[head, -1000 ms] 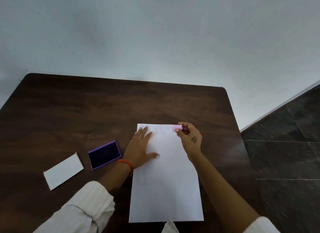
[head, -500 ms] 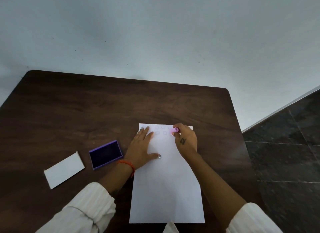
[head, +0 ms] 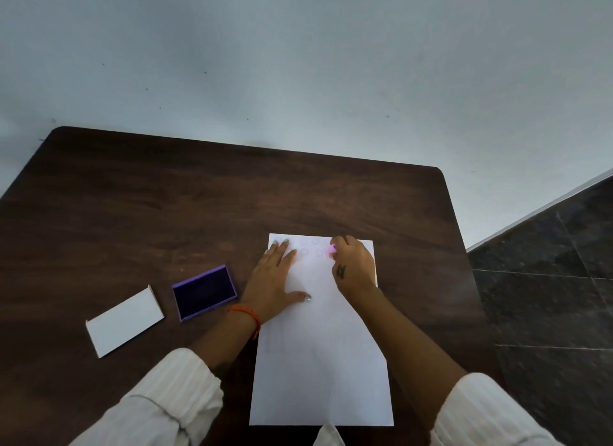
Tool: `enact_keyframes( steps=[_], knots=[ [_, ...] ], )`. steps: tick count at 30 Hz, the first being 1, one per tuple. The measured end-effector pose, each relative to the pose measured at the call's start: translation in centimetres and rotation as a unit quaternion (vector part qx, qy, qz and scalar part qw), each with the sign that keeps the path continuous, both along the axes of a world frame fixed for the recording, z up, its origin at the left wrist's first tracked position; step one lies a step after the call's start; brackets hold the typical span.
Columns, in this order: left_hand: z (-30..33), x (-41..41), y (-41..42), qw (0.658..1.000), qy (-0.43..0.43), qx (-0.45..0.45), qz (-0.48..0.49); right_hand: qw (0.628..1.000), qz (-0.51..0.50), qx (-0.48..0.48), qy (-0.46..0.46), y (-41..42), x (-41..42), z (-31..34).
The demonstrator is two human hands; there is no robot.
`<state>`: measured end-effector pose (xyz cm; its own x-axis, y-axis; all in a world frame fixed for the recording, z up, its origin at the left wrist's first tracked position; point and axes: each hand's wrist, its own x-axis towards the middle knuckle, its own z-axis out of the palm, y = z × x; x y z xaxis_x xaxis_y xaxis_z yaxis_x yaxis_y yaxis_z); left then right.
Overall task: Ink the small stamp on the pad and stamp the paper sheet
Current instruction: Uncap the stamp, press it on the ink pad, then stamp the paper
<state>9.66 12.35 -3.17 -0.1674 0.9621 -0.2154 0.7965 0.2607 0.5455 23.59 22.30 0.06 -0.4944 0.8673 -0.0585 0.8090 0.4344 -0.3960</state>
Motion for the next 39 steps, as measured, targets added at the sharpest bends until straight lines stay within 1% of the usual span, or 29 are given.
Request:
enact_keyframes(
  steps=[9,14,18,24,26,27,29,30,31,32,33,35,36,37,39],
  knots=[
    [-0.3,0.0,-0.1,1.000,-0.005,0.012,0.004,1.000,0.008,0.023,0.006,0.1,-0.3,-0.5],
    [-0.5,0.0,-0.1,1.000,-0.013,0.023,0.006,0.999,0.022,0.038,-0.006,0.2,-0.4,-0.5],
    [-0.6,-0.1,-0.1,1.000,-0.007,0.016,0.001,0.998,0.037,0.051,-0.019,0.0,-0.5,-0.6],
    [0.0,0.0,-0.2,1.000,-0.015,0.009,0.008,0.998,0.042,0.035,-0.023,0.2,-0.2,-0.2],
    [0.2,0.0,-0.1,1.000,-0.017,0.004,0.008,1.000,0.024,0.013,-0.002,0.7,0.0,0.0],
    [0.4,0.0,-0.1,1.000,-0.016,0.001,0.007,1.000,-0.005,-0.007,0.020,0.9,0.1,0.1],
    [0.5,-0.1,0.0,1.000,-0.015,-0.005,0.003,0.988,-0.115,-0.060,0.087,1.1,0.3,0.6],
    [0.7,-0.1,0.0,1.000,-0.020,-0.005,0.003,0.970,-0.180,-0.084,0.143,1.1,0.5,0.9],
    [0.9,-0.1,0.0,1.000,-0.030,-0.004,0.007,0.941,-0.234,-0.109,0.217,1.0,0.8,1.1],
    [1.1,-0.1,0.0,0.999,-0.043,0.002,0.014,0.901,-0.276,-0.144,0.302,0.9,1.1,1.4],
    [1.3,-0.2,0.0,0.998,-0.055,0.014,0.024,0.846,-0.310,-0.200,0.385,0.8,1.5,1.9],
    [1.9,-0.2,-0.1,0.996,-0.071,0.044,0.045,0.711,-0.352,-0.333,0.510,0.5,2.4,3.0],
    [2.3,-0.3,-0.2,0.994,-0.075,0.057,0.054,0.655,-0.357,-0.384,0.544,0.3,2.8,3.4],
    [2.6,-0.4,-0.4,0.993,-0.077,0.069,0.062,0.616,-0.354,-0.423,0.563,-0.1,3.2,3.7],
    [3.4,-0.5,-1.2,0.989,-0.081,0.095,0.085,0.564,-0.334,-0.475,0.587,-1.3,3.9,4.2]
  ],
)
